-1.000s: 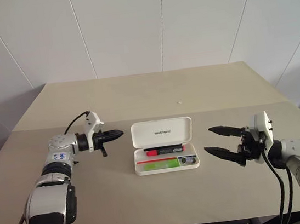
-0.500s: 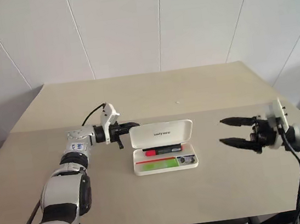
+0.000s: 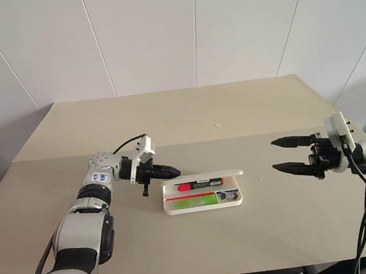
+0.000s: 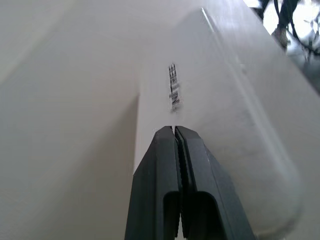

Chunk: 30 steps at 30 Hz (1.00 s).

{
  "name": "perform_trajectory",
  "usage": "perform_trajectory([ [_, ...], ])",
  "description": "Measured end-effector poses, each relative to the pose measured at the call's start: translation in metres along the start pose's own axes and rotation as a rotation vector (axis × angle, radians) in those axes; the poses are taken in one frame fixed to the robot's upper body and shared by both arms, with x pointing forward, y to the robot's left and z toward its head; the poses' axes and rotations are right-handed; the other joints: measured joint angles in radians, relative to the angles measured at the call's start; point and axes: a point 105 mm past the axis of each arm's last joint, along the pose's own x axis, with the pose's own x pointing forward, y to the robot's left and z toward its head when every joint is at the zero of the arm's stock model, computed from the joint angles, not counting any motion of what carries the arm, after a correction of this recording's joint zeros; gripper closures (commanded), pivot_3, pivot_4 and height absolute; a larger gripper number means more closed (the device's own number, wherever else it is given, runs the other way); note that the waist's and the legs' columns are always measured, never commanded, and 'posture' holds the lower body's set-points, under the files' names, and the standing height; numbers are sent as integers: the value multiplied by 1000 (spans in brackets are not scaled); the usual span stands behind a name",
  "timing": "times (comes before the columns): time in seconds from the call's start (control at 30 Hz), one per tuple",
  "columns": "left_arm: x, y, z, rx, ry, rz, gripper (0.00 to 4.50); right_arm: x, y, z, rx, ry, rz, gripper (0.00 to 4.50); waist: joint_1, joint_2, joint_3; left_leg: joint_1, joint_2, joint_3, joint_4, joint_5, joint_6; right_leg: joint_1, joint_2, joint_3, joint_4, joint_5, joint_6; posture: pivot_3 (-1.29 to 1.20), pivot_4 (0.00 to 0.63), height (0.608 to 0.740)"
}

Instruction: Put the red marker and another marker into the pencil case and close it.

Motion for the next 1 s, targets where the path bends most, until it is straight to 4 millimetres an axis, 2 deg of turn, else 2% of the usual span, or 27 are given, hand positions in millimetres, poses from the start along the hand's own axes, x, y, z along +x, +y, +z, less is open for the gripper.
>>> perform_trajectory([
  [0.3, 11, -11, -15, 221, 240, -128, 4447, 2, 2, -3, -5, 13, 15, 0, 0, 0, 0, 0, 0, 0, 0, 0, 0, 0, 0, 0, 0, 0, 0, 0, 150, 740],
  [0.67, 18, -11, -14, 443, 373, -179, 4447, 5, 5, -5, -3, 24, 38, 0, 0, 1, -1, 7, 0, 0, 2, 0, 1, 8, 0, 1, 1, 0, 0, 0, 150, 740],
  [0.8, 20, -10, -16, 447, 370, -162, 4447, 5, 5, -6, -6, 26, 45, 0, -3, 1, -1, 17, 0, 1, 2, 1, 1, 20, 0, 1, -3, 0, 0, 0, 150, 740],
  [1.0, 24, -16, -15, 362, 196, -133, 4447, 7, 7, -10, 1, 37, 60, 0, -4, 1, 0, 14, 0, 0, 0, 1, 1, 15, 0, 2, -2, 0, 1, 0, 150, 740],
])
